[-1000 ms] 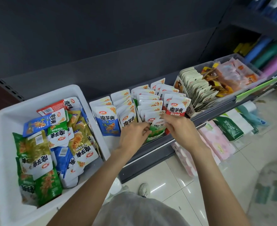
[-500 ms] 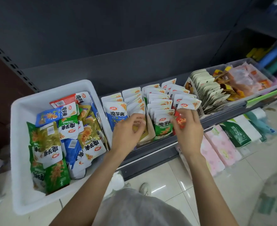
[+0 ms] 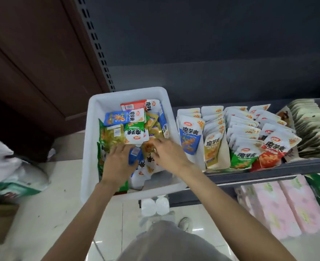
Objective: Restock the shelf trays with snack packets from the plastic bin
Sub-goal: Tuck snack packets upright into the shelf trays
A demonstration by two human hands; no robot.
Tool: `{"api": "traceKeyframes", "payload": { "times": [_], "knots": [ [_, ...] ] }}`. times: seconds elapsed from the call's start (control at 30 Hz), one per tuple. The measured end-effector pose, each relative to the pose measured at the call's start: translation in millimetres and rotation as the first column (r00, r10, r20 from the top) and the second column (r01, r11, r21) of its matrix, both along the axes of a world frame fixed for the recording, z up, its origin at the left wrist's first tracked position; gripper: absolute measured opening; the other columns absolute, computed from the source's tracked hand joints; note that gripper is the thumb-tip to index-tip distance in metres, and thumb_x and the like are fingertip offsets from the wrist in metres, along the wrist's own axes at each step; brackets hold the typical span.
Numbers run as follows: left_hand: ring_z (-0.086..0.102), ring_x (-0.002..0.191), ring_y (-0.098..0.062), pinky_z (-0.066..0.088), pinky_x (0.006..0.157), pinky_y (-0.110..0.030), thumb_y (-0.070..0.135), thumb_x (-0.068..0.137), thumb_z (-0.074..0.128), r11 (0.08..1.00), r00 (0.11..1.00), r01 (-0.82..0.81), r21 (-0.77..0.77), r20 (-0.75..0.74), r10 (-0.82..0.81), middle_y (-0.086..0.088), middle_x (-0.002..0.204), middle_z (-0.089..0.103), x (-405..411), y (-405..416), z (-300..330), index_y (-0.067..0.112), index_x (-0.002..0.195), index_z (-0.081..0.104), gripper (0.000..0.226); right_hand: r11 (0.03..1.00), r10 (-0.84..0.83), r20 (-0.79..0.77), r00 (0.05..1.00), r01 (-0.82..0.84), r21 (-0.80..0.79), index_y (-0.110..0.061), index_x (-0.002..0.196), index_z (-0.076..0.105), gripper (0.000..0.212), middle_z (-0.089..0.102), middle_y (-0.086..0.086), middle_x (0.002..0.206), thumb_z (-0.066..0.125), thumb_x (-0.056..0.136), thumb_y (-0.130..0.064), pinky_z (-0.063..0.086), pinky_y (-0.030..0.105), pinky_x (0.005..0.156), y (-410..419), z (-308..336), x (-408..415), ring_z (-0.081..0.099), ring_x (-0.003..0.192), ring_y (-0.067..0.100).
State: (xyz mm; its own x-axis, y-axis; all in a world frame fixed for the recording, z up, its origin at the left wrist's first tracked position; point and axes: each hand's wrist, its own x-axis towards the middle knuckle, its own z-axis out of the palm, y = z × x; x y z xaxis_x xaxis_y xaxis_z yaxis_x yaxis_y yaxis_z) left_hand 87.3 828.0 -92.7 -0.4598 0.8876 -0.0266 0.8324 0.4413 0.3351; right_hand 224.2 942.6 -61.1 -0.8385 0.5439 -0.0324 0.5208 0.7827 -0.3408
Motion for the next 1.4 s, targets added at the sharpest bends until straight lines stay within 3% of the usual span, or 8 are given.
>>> {"api": "traceKeyframes", "payload": {
  "times": [0.23, 0.47, 0.57, 0.67, 0.8, 1.03, 1.2, 1.4],
  "knots": [
    [0.034, 0.127, -0.026, 0.033, 0.105, -0.034, 0.035, 0.083, 0.064, 0.991, 1.000, -0.006, -0.136, 0.025, 0.009, -0.006, 0.135, 0.044, -9.8, 8.4, -11.4, 0.019, 0.136, 0.041, 0.060, 0.970, -0.220, 0.353, 0.910, 0.241, -0.017, -0.003, 0.138, 0.027, 0.052, 0.036, 0.024, 0.137, 0.052, 0.092, -0.006, 0.048, 0.036, 0.080, -7.1, -21.1, -50.7, 0.054, 0.111, 0.034],
    [0.032, 0.132, -0.023, 0.029, 0.110, -0.038, 0.024, 0.078, 0.074, 0.934, 0.979, 0.168, 0.315, 0.056, -0.195, -0.005, 0.142, 0.041, -9.6, 10.5, 11.5, 0.016, 0.138, 0.042, 0.069, 0.941, -0.248, -0.023, 0.969, 0.235, -0.243, -0.021, 0.137, 0.037, 0.061, 0.066, 0.008, 0.110, 0.068, 0.085, -0.016, 0.051, 0.035, 0.083, -10.3, 34.7, -12.9, 0.062, 0.100, 0.027],
    [0.044, 0.125, -0.020, 0.033, 0.109, -0.045, 0.022, 0.079, 0.074, 0.867, 0.928, 0.350, 0.355, -0.003, -0.373, -0.001, 0.128, 0.056, -8.5, 18.4, 29.0, 0.017, 0.117, 0.060, 0.042, 0.925, -0.235, -0.161, 0.958, 0.170, -0.340, -0.023, 0.123, 0.058, 0.045, 0.072, -0.008, 0.095, 0.070, 0.082, -0.010, 0.048, 0.019, 0.086, -7.3, 65.5, 21.4, 0.060, 0.089, -0.003],
    [0.060, 0.087, 0.003, 0.054, 0.077, -0.032, 0.016, 0.081, 0.072, 0.860, 0.889, 0.308, 0.406, 0.198, -0.412, 0.016, 0.092, 0.065, 6.9, 24.7, 47.3, 0.018, 0.097, 0.067, 0.017, 0.895, -0.370, -0.370, 0.852, 0.221, -0.386, -0.025, 0.109, 0.065, 0.035, 0.069, -0.018, 0.088, 0.074, 0.079, -0.010, 0.042, 0.004, 0.072, 0.8, 86.1, 56.8, 0.058, 0.085, -0.010],
    [0.064, 0.078, 0.002, 0.052, 0.071, -0.017, 0.013, 0.083, 0.069, 0.871, 0.787, 0.168, 0.461, 0.470, -0.400, 0.014, 0.083, 0.067, 41.5, 44.4, 64.3, 0.017, 0.092, 0.067, 0.010, 0.843, -0.498, -0.391, 0.774, 0.326, -0.428, -0.020, 0.109, 0.061, 0.030, 0.068, -0.014, 0.093, 0.073, 0.081, -0.020, 0.054, 0.026, 0.072, 17.6, 88.9, 107.5, 0.065, 0.082, 0.003],
    [0.065, 0.072, 0.001, 0.047, 0.062, -0.009, 0.017, 0.084, 0.069, 0.858, 0.784, 0.202, 0.473, 0.447, -0.431, 0.016, 0.081, 0.064, 116.1, 91.3, 62.8, 0.017, 0.092, 0.064, 0.010, 0.876, -0.421, -0.491, 0.763, 0.482, -0.001, -0.014, 0.105, 0.066, 0.017, 0.062, -0.009, 0.083, 0.066, 0.088, -0.017, 0.053, 0.030, 0.068, 39.6, 93.7, 159.4, 0.063, 0.075, 0.011],
    [0.068, 0.076, -0.018, 0.055, 0.068, -0.033, 0.022, 0.083, 0.069, 0.878, 0.883, 0.303, 0.370, 0.237, -0.405, -0.001, 0.085, 0.072, 132.3, 109.1, 34.9, 0.017, 0.096, 0.065, 0.014, 0.909, -0.313, -0.310, 0.898, 0.378, 0.177, -0.019, 0.102, 0.065, 0.013, 0.071, 0.000, 0.089, 0.063, 0.090, -0.018, 0.050, 0.032, 0.060, 59.2, 79.6, 166.2, 0.065, 0.071, 0.022],
    [0.065, 0.075, -0.015, 0.054, 0.067, -0.034, 0.026, 0.084, 0.068, 0.880, 0.909, 0.318, 0.352, 0.152, -0.389, 0.002, 0.084, 0.071, 132.0, 108.8, 22.4, 0.018, 0.094, 0.066, 0.013, 0.924, -0.222, -0.152, 0.963, 0.257, 0.284, -0.020, 0.096, 0.071, 0.012, 0.071, 0.001, 0.089, 0.067, 0.086, -0.017, 0.048, 0.036, 0.069, 77.7, 58.5, 158.0, 0.064, 0.083, 0.029]
  ]
}}
